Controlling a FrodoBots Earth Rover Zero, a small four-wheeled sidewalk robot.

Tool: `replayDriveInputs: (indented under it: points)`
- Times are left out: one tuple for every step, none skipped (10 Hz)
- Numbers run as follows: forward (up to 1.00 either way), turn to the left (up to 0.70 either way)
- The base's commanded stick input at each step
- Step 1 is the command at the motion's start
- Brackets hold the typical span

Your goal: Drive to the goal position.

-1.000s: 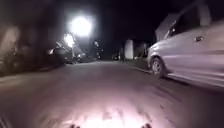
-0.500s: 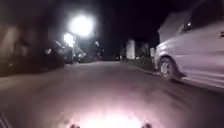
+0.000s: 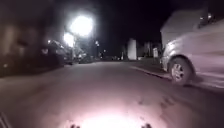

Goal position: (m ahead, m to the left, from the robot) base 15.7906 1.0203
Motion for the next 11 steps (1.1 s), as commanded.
replayDriveInputs:
  points:
    - [1.00, 0.00]
    - [1.00, 0.00]
    - [1.00, 0.00]
    - [1.00, 0.00]
    - [1.00, -0.06]
    - [1.00, -0.23]
    - [1.00, -0.39]
    - [1.00, -0.40]
    - [1.00, -0.38]
    - [1.00, -0.25]
    - [1.00, -0.27]
